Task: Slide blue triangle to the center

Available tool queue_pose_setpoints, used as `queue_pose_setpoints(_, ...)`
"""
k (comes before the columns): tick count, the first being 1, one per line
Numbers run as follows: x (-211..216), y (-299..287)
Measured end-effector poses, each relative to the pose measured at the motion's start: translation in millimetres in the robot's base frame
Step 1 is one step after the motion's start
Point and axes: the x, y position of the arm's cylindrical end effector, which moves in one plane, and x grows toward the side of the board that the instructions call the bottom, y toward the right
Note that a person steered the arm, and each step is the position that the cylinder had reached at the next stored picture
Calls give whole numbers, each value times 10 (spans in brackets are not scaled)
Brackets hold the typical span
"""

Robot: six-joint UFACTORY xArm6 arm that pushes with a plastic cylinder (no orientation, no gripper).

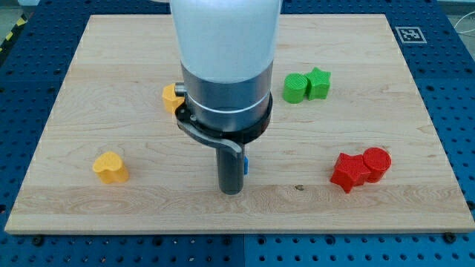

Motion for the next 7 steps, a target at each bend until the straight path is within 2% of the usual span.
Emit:
queue_pose_setpoints(1,-184,177)
queue_pose_setpoints(4,-500,-62)
queue_pose_setpoints(7,-992,-119)
